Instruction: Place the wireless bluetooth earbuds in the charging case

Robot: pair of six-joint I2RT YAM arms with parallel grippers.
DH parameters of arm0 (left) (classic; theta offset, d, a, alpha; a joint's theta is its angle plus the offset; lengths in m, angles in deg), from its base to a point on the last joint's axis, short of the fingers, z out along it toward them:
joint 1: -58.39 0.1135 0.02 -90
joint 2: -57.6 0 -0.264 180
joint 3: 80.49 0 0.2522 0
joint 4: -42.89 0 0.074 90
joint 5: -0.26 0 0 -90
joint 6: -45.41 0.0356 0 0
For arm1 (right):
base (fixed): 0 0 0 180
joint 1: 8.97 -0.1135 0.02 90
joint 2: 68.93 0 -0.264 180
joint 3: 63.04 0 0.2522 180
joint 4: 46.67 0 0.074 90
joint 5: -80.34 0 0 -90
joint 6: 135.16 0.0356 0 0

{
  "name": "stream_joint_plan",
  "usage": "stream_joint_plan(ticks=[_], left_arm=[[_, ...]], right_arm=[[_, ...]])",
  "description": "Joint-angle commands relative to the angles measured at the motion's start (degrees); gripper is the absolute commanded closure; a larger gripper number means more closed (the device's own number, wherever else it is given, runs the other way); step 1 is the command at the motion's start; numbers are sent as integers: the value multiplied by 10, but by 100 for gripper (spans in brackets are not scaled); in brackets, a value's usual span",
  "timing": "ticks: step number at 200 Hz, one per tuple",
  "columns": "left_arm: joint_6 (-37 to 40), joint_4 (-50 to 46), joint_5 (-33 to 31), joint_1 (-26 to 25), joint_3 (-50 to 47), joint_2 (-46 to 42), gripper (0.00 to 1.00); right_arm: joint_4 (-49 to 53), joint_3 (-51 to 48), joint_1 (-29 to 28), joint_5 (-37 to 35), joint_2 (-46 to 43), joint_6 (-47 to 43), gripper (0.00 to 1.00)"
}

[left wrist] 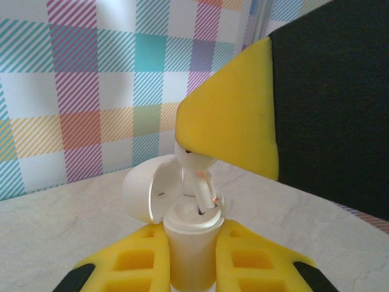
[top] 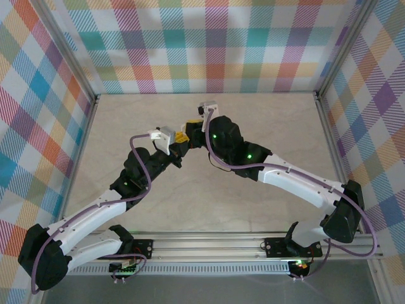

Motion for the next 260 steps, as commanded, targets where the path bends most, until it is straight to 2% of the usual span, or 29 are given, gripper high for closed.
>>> stream_joint_plan(ticks=[1, 78, 204, 260], left_arm=[[-1, 52, -21, -3, 32, -6, 100], [2, 57, -22, -3, 35, -3, 100], [33, 77, -11, -3, 45, 27, 100], [34, 77, -3, -3, 33, 19, 100]], right_arm=[[34, -14, -8, 48, -11, 24, 100], [47, -21, -8, 60, -24, 44, 100], [152, 63, -9, 68, 28, 45, 100], [168, 87, -9, 92, 39, 44, 81]])
